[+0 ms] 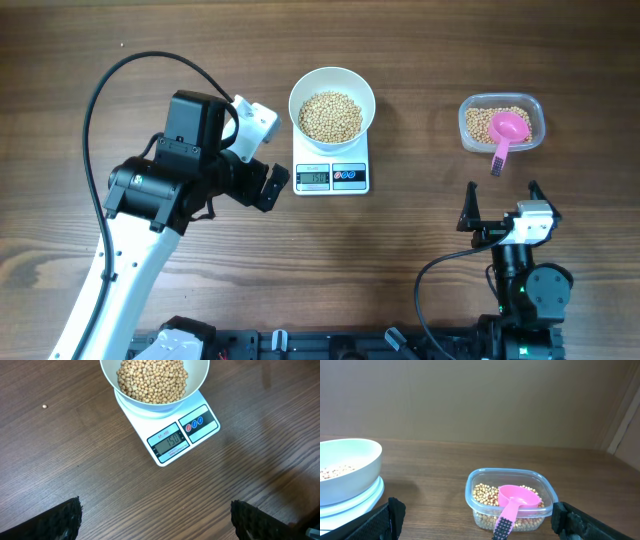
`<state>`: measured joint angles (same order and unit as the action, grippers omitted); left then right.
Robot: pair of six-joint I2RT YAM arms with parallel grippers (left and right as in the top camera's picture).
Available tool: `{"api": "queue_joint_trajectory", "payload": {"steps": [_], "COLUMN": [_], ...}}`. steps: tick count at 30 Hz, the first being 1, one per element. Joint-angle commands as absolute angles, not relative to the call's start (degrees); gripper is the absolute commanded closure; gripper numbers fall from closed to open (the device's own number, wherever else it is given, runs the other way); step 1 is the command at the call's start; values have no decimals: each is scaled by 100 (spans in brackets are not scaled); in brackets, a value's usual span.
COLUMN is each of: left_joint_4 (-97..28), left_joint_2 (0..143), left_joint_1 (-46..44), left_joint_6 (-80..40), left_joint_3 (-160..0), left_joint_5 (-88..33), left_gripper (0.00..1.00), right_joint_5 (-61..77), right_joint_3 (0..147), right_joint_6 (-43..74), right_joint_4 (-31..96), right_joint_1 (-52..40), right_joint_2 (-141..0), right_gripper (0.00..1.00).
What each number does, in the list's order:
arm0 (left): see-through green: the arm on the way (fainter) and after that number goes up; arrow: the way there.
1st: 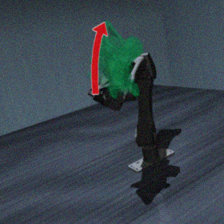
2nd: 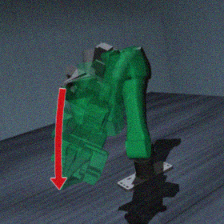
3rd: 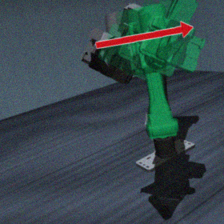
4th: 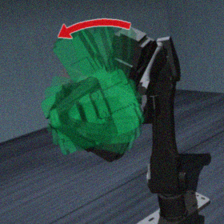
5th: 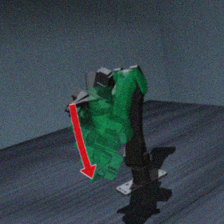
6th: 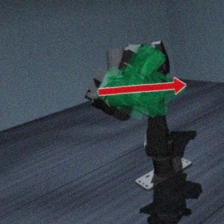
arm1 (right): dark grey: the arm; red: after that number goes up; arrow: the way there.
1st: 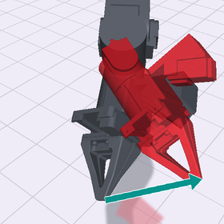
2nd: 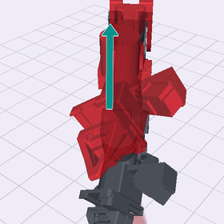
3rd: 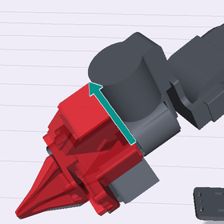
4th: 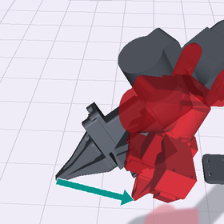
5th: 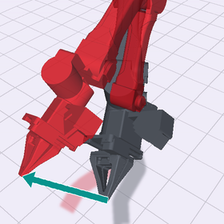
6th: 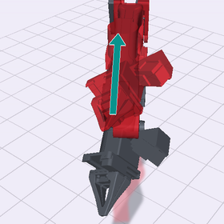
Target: Scoop item into bowl and weigh 150g on scale
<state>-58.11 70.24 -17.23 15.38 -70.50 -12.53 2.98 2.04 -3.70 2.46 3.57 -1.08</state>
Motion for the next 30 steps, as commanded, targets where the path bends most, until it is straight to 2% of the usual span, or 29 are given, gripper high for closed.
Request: {"api": "queue_joint_trajectory", "payload": {"steps": [1, 21, 25, 28, 30], "left_joint_4": [-5811, -5813, -5186, -4152, -3454], "left_joint_2": [7008, 6969, 5900, 4423, 3485], "left_joint_1": [-1693, -1699, -1634, -1138, -757], "left_joint_6": [1612, 1608, 1544, 408, 128], "left_joint_3": [-7111, -7105, -6702, -5621, -4639], "left_joint_5": [-1284, -1286, -1352, -1350, -1393], "left_gripper": [0, 0, 0, 0, 0], "right_joint_5": [353, 355, 355, 353, 353], "right_joint_3": [137, 137, 137, 137, 137], "right_joint_6": [-285, -285, -285, -285, -283], "right_joint_4": [207, 207, 207, 207, 207], "right_joint_1": [373, 373, 373, 373, 373], "right_joint_2": [-21, -21, -21, -21, -21], "right_gripper": [0, 0, 0, 0, 0]}}
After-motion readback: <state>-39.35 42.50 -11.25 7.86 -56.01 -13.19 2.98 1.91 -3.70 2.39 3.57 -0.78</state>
